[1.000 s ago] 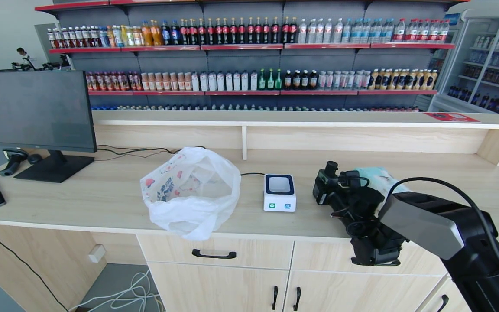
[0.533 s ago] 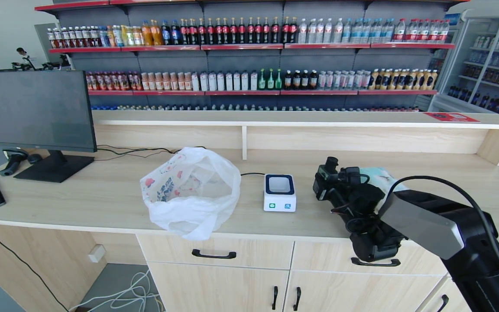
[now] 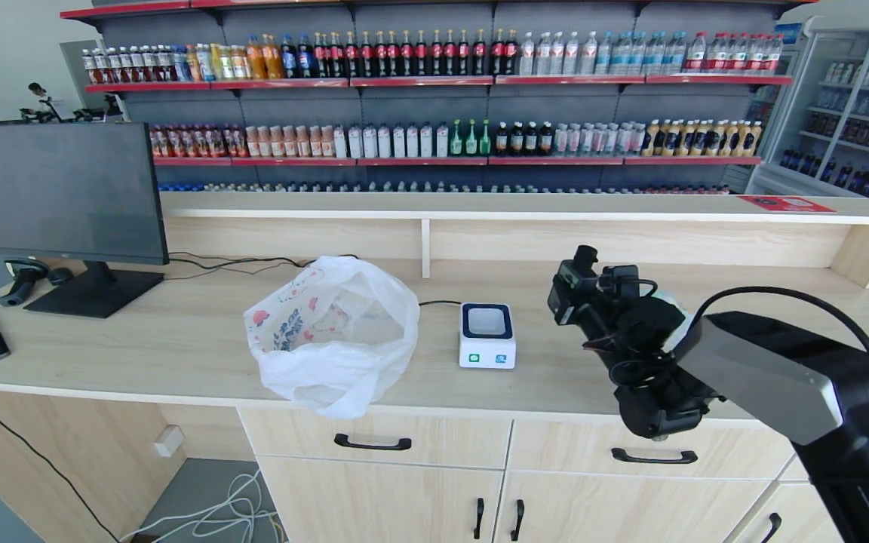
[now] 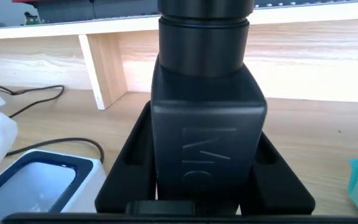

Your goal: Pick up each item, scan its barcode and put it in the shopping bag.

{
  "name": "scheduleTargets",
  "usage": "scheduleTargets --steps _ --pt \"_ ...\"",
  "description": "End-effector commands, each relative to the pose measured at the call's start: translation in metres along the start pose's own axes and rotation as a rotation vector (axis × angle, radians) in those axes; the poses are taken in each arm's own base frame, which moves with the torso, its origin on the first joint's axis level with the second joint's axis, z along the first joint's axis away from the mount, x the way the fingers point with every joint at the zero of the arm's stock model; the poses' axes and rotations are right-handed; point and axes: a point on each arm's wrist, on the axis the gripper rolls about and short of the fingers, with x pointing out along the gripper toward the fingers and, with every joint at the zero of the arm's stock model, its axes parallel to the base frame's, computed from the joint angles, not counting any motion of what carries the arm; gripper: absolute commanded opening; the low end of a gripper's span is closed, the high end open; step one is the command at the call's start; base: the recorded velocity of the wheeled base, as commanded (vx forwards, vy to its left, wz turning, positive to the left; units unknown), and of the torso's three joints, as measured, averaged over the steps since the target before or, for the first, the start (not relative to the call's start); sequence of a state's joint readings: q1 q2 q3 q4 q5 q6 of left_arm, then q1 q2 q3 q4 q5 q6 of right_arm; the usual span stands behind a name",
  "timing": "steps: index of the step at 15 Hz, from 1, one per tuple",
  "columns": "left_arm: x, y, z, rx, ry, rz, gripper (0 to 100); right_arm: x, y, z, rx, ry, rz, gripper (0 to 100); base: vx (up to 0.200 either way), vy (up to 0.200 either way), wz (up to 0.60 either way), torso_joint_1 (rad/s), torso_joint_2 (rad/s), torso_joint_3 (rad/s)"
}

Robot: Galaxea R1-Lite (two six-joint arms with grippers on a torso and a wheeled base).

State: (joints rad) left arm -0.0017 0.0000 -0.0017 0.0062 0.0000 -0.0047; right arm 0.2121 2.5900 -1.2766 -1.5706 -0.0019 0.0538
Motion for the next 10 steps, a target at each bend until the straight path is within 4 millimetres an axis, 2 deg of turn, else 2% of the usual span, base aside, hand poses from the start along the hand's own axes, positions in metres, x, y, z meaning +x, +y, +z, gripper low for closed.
scheduleTargets --steps 1,5,9,10 --pt "0.0 0.0 0.0 0.0 0.0 0.0 100 -0.008 0.006 0.047 0.002 -0.041 0.01 0 0.0 0.0 0.0 0.0 0.0 0.0" --pt "0.0 0.0 0.0 0.0 0.0 0.0 100 -0.049 0.015 0.099 0.013 -0.01 0.02 0 0.0 0.0 0.0 0.0 0.0 0.0" --pt "0.0 0.0 0.0 0.0 0.0 0.0 100 -0.072 0.017 0.128 0.031 -0.017 0.023 0 0.0 0.0 0.0 0.0 0.0 0.0" --pt "0.0 0.0 0.0 -0.001 0.0 0.0 100 -0.084 0.018 0.136 0.04 -0.008 0.026 0 0.0 0.0 0.0 0.0 0.0 0.0"
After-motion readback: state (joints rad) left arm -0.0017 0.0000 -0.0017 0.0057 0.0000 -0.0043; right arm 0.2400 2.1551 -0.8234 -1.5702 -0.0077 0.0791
